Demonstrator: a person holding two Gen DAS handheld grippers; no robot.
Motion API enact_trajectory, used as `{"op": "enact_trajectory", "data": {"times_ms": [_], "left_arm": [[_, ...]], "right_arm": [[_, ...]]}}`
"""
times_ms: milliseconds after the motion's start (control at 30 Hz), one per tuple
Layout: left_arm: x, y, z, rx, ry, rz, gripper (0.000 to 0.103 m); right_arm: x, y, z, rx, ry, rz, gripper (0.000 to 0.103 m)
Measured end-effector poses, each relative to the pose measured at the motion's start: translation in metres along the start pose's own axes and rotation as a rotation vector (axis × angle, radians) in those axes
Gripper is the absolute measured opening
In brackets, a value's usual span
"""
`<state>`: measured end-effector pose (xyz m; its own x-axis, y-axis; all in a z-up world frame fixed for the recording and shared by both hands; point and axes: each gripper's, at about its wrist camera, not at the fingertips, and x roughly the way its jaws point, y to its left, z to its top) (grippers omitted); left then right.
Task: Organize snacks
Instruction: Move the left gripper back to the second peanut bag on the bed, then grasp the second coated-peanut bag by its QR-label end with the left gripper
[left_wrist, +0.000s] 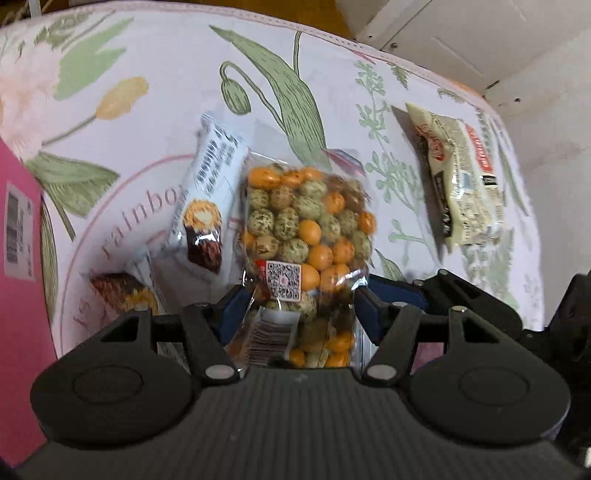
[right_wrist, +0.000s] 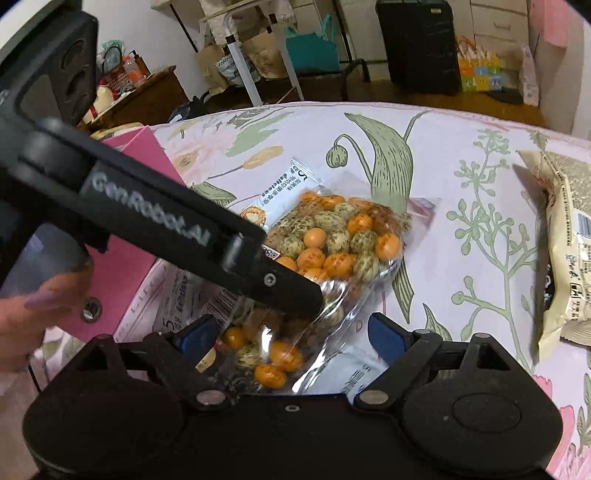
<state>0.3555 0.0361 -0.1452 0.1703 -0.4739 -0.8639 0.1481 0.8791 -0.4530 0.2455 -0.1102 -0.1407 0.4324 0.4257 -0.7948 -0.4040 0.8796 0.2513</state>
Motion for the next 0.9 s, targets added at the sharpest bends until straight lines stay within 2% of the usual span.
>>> {"op": "enact_trajectory", "data": {"times_ms": [167, 233, 400, 500, 567, 633, 800, 900], "left_arm": [[-0.005, -0.005, -0.011, 0.031, -0.019, -0.038, 0.062], [-0.007, -0.007, -0.014, 0.042, -0.033, -0.045, 0.062], [-0.008, -0.007, -0.022, 0.072, -0.068, -0.024, 0.058], [-0.009, -0.010, -0.026, 0.094, -0.091, -0.006, 0.056], [-0.011, -0.014, -0.027, 0.115, -0.107, 0.026, 0.049], [-0.015, -0.017, -0.029, 0.143, -0.131, 0.036, 0.048], [-0.017, -0.014, -0.028, 0.133, -0.119, -0.003, 0.048], [-0.016, -0.014, -0.027, 0.122, -0.109, -0.020, 0.055]], "right_arm": [[-0.007, 0.016, -0.003, -0.062, -0.014, -0.050, 0.096], [-0.001, 0.016, 0.004, -0.054, -0.005, -0.058, 0.101], [0.009, 0.020, 0.005, -0.042, -0.034, -0.092, 0.103], [0.012, 0.026, 0.003, -0.055, -0.059, -0.130, 0.100], [0.010, 0.029, 0.002, -0.067, -0.069, -0.152, 0.095], [0.005, 0.032, 0.002, -0.070, -0.083, -0.171, 0.089], [0.002, 0.024, -0.002, -0.033, -0.075, -0.141, 0.087], [0.004, 0.027, -0.001, -0.026, -0.052, -0.166, 0.088]]}}
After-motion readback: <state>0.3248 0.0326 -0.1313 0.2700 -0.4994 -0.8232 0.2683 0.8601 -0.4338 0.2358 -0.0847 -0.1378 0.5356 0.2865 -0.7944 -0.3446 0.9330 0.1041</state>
